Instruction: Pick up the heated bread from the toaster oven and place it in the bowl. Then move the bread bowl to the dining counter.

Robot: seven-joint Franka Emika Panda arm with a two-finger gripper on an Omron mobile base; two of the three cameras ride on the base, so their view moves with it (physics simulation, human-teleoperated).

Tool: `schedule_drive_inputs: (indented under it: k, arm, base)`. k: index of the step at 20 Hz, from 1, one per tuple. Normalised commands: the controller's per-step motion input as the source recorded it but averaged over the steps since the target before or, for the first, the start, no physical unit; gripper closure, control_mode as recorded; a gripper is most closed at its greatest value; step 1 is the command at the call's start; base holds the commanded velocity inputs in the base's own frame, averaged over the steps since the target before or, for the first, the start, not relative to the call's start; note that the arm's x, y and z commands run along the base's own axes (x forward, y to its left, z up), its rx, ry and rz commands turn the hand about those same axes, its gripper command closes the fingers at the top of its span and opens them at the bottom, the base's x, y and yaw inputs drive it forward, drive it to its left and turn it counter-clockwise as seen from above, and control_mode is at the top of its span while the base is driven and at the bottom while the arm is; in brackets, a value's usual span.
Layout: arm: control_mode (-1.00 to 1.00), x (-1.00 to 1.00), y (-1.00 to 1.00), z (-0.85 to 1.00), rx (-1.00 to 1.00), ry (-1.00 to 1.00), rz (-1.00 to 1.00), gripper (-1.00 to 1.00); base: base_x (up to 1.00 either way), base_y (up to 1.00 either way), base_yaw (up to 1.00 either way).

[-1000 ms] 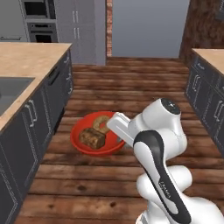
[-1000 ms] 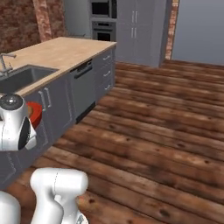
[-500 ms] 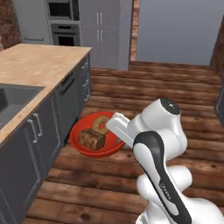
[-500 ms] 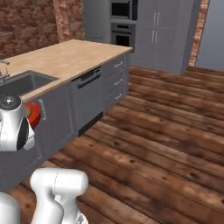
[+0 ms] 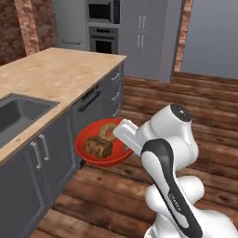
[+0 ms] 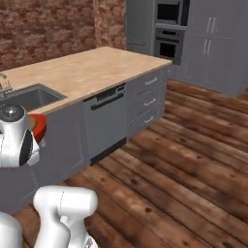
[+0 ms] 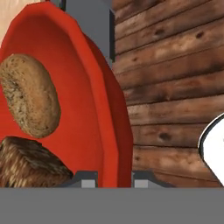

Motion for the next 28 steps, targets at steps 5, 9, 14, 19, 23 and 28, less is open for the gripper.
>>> schedule_drive_inputs:
  k: [5, 9, 14, 19, 23, 28]
  arm:
    - [1.0, 0.0, 0.0, 0.0, 0.0, 0.0, 0.0, 1.0]
    - [1.0, 0.0, 0.0, 0.0, 0.0, 0.0, 0.0, 1.0]
    - [1.0, 0.0, 0.0, 0.0, 0.0, 0.0, 0.0, 1.0]
    - [1.0, 0.0, 0.0, 0.0, 0.0, 0.0, 0.0, 1.0]
    - [-1.0, 0.5, 0.21, 0.0, 0.0, 0.0, 0.0, 1.0]
    - [-1.0, 1.0, 0.32, 0.0, 0.0, 0.13, 0.0, 1.0]
  base:
    - [0.42, -0.07, 0.99]
    - [0.45, 0.0, 0.95]
    - [0.97, 0.24, 0.6]
    - [1.0, 0.34, 0.14]
    - [0.5, 0.24, 0.0]
    - [0.0, 0.0, 0.0]
